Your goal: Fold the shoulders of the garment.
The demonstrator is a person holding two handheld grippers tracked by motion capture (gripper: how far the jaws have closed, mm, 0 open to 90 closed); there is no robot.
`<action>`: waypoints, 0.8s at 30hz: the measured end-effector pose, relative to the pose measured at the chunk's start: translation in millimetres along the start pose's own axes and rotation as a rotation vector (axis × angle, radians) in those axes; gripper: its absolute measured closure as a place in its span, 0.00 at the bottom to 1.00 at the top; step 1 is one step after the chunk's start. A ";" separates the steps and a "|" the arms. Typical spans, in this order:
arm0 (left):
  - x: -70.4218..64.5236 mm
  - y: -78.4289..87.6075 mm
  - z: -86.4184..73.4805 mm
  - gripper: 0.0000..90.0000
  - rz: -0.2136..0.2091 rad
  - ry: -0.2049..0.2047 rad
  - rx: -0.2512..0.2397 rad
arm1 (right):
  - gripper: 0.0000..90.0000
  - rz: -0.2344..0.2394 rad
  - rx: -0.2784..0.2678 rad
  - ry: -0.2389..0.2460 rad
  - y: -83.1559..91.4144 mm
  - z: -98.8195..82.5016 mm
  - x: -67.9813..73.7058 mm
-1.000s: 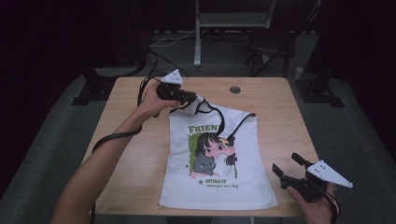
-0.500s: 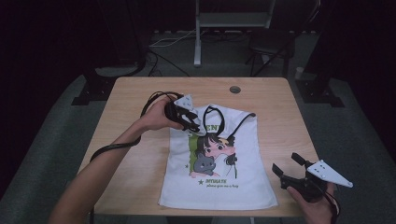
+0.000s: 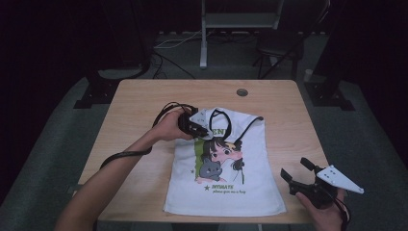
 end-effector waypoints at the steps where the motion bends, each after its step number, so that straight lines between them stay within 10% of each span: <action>1: 4.6 2.0 5.9 0.93 0.031 -0.002 -0.034 | 0.15 0.000 0.001 0.000 -0.1 -0.1 -0.1; 7: 14.8 12.4 24.9 0.93 0.121 -0.005 -0.141 | 0.15 0.000 0.004 -0.001 -0.3 -0.3 0.3; 16: -35.8 -4.5 -6.4 0.77 -0.182 0.030 0.038 | 0.15 0.002 0.002 0.000 -0.1 -0.1 0.1; 24: -8.8 5.4 13.6 0.69 -0.095 0.141 -0.098 | 0.15 0.003 0.002 0.001 0.0 -0.2 0.1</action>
Point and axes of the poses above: each handheld gripper's, and its own axes: y roughly backward along the jaws, z roughly out of its top, x roughly to its left, the point moved 10 cm from there along -y, roughly forward along the jaws, and after that the axes turned 11 degrees about -x, right-handed, at the moved point
